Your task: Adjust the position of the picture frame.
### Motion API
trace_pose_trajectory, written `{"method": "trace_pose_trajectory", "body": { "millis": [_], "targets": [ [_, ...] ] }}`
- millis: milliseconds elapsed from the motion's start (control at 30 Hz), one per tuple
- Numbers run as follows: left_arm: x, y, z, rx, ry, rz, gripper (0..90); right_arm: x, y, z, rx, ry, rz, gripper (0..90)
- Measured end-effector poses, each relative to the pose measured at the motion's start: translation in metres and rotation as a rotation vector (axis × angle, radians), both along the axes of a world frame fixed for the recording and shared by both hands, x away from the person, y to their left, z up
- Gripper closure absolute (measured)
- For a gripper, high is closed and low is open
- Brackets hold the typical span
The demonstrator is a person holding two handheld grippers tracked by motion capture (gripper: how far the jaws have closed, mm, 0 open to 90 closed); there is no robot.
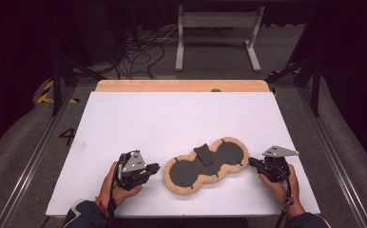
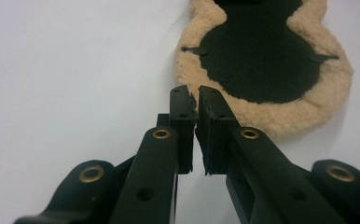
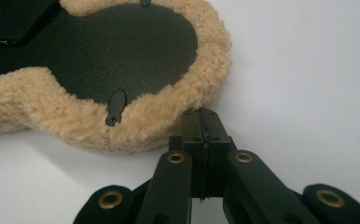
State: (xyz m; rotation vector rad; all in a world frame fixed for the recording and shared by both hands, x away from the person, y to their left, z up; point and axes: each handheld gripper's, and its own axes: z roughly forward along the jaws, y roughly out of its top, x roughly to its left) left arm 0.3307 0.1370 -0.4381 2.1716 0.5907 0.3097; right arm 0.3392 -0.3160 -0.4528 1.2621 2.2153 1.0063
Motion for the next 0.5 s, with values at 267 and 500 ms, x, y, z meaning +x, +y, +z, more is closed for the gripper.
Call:
{"method": "trace_pose_trajectory", "body": {
  "millis": [267, 500],
  "targets": [
    [-0.025, -0.016, -0.001, 0.007, 0.013, -0.114, 84.8, -0.001, 0.000, 0.000, -0.007, -0.005, 0.015, 90.0],
    [-0.017, -0.009, 0.002, 0.001, -0.010, -0.073, 85.7, -0.008, 0.002, 0.002, -0.015, -0.004, 0.034, 90.0]
  ]
}}
